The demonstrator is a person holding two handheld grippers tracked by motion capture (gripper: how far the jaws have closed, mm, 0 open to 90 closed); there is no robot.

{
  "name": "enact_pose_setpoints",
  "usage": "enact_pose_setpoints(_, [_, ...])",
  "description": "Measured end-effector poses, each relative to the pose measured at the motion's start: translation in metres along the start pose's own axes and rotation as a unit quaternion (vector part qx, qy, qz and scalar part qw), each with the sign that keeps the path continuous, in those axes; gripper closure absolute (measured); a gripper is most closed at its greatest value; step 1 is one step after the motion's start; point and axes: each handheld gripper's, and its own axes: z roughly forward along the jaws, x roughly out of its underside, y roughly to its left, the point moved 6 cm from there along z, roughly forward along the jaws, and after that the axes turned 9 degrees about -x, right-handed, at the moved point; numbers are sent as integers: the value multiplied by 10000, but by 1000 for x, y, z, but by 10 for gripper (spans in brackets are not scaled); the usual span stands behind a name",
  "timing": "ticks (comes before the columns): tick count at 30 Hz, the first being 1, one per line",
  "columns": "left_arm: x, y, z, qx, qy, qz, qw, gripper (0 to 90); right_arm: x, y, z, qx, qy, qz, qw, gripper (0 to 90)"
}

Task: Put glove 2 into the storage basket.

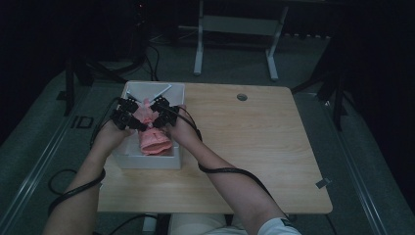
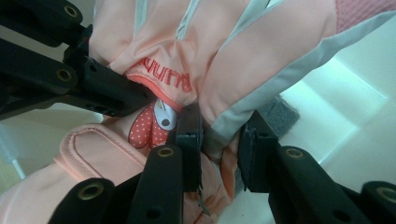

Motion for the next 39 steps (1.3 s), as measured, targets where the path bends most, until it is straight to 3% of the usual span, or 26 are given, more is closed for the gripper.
enact_pose_setpoints(8, [-2, 3, 7, -91, 291, -118, 9995, 762, -1, -2, 2, 109, 130, 41, 9998, 648])
enact_pose_setpoints(9, [-3, 3, 10, -230, 400, -24, 9989, 761, -1, -2, 2, 207, 97, -12, 9997, 623])
enact_pose_setpoints(12, [-4, 4, 14, -283, 437, -80, 9986, 749, -2, -3, 1, 252, 23, -23, 9997, 597])
enact_pose_setpoints(13, [-4, 3, 16, -290, 460, -101, 9985, 749, -3, -3, -2, 274, -152, -59, 9995, 553])
enact_pose_setpoints(16, [-4, 2, 21, -392, 629, -67, 9972, 733, -2, -2, -5, 189, -245, -128, 9994, 534])
enact_pose_setpoints(18, [-5, 2, 23, -437, 669, -97, 9968, 694, -2, -3, -6, 196, -265, -135, 9994, 533])
enact_pose_setpoints(19, [-6, 3, 24, -656, 641, -31, 9958, 667, -2, -4, -9, 148, -342, -118, 9992, 527])
enact_pose_setpoints(22, [-6, 4, 23, -791, 564, -68, 9952, 578, -2, -7, -16, 94, -501, -49, 9987, 507])
enact_pose_setpoints(23, [-7, 7, 21, -1116, 460, -58, 9927, 548, -1, -7, -20, 77, -549, -24, 9985, 500])
enact_pose_setpoints(26, [-7, 9, 22, -1308, 489, -13, 9902, 484, 0, -8, -24, 56, -615, -50, 9981, 494])
enact_pose_setpoints(29, [-8, 10, 21, -1683, 537, 177, 9841, 452, 1, -7, -30, 9, -689, -67, 9976, 491])
enact_pose_setpoints(30, [-8, 10, 21, -1683, 537, 177, 9841, 452, 1, -7, -30, 9, -689, -67, 9976, 491])
enact_pose_setpoints(31, [-9, 12, 18, -1814, 502, 214, 9819, 450, 1, -6, -34, -19, -732, -61, 9973, 489])
enact_pose_setpoints(33, [-9, 12, 18, -1814, 502, 214, 9819, 449, 2, -6, -35, -41, -758, -92, 9971, 489])
enact_pose_setpoints(36, [-9, 16, 11, -1638, 327, -25, 9859, 451, 4, -6, -42, -94, -827, -109, 9965, 483])
enact_pose_setpoints(39, [-10, 16, 5, -1655, 190, -13, 9860, 451, 5, -6, -45, -103, -865, -106, 9961, 478])
